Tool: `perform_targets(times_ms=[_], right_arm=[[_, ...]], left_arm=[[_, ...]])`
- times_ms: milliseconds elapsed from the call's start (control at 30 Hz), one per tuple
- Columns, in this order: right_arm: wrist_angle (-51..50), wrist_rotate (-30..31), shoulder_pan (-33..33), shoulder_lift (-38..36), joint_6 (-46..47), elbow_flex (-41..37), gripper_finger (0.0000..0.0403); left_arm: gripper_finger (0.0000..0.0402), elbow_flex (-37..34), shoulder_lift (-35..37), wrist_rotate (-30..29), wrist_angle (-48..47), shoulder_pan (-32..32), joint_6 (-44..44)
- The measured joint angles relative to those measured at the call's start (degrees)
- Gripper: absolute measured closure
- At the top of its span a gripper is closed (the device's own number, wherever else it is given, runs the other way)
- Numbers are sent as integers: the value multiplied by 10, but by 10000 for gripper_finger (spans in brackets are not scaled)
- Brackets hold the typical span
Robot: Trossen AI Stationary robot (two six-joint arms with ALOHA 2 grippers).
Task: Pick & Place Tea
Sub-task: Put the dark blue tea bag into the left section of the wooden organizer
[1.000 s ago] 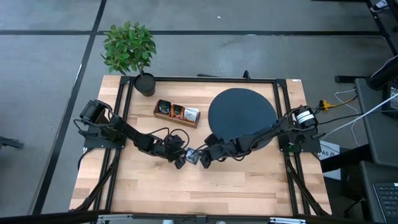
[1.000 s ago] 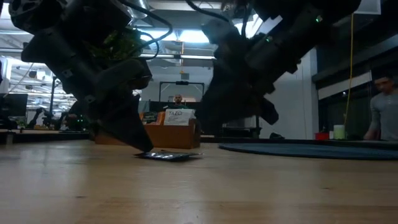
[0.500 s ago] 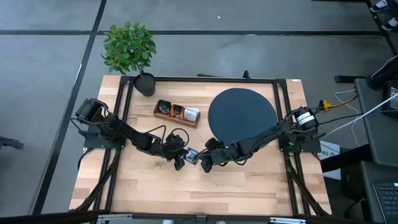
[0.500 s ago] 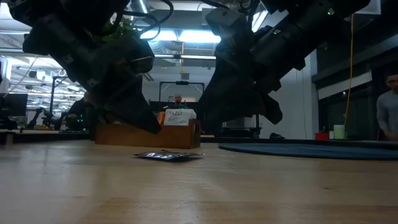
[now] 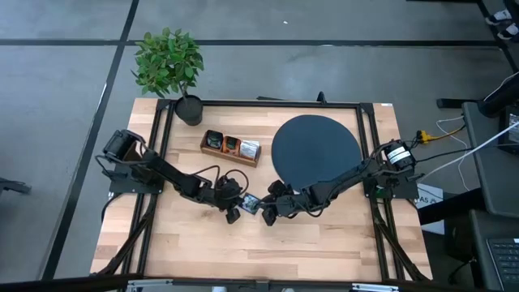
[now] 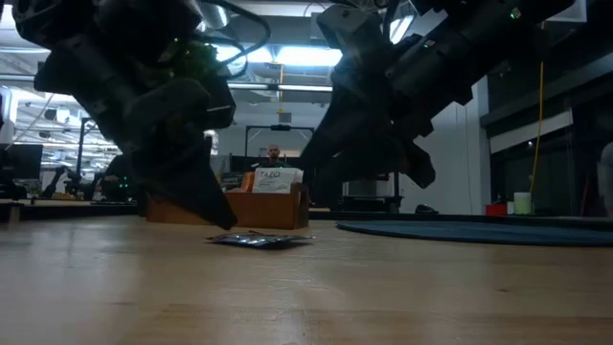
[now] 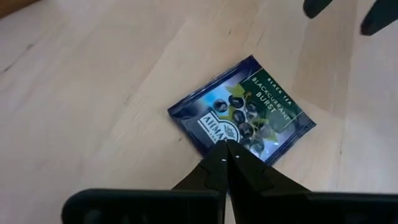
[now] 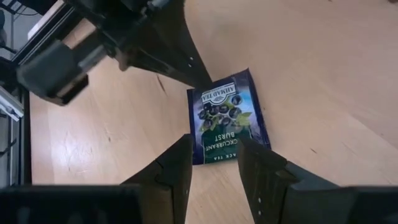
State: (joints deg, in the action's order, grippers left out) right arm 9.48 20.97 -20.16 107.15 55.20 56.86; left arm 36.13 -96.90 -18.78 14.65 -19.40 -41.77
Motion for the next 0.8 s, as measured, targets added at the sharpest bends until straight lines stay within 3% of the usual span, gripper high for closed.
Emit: perform_targets(times_ms=[200,700,800], right_arm=[[6,0,-1,0,2,0,274],[-40,-16,-36,13,122,1,274],[-10,-11,-34,31,129,1,274]], left_arm=[[399,2,-24,3,15,2,-8],[399,1,-40,-2,38,4,-20],[399,1,-40,-7,41,4,-27]])
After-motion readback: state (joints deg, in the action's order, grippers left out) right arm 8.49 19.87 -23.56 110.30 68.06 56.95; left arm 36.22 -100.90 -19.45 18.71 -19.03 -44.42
